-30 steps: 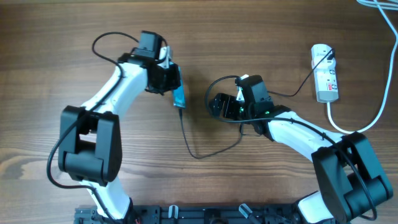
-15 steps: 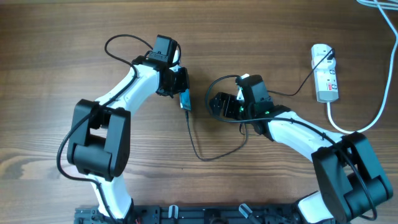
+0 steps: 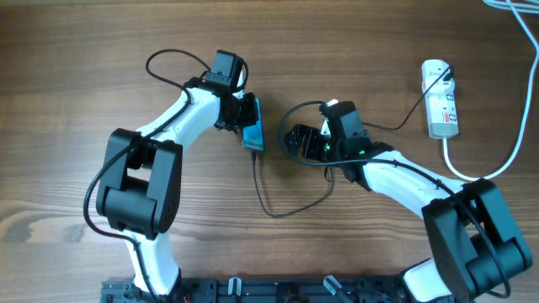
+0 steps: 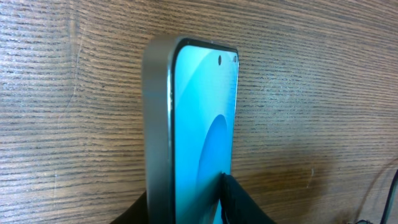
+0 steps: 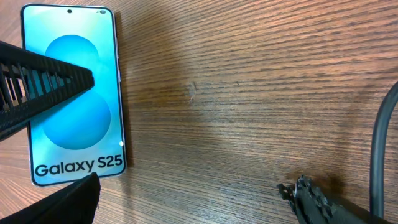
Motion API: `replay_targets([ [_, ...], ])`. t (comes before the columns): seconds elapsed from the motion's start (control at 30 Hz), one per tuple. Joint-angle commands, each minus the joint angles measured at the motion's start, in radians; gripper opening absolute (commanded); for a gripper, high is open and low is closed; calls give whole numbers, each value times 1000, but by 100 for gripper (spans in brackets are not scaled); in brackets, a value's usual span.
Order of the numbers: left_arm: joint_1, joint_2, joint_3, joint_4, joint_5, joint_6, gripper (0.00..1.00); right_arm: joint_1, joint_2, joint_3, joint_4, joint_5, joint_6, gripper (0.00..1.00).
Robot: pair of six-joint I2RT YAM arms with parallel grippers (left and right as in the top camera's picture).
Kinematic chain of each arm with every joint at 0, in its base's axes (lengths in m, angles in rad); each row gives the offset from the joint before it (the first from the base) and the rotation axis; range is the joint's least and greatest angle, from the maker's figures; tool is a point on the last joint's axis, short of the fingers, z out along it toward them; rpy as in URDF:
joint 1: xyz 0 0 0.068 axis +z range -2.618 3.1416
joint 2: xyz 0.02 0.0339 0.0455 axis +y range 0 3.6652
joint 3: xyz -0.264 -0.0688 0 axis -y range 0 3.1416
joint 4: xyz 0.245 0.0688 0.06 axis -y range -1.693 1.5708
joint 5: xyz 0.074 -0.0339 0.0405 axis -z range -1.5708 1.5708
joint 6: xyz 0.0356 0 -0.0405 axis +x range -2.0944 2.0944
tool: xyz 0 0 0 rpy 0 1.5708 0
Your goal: Plug charger to phone and switch on socket
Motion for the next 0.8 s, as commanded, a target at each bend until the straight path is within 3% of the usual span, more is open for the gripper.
replay_targets([
  [0.0,-4,6,-1,4,-10,2,37,5,-13,6,5,21,-10,100],
  [0.77,-4,7,-1,4,-10,2,44,5,-13,6,5,21,-10,100],
])
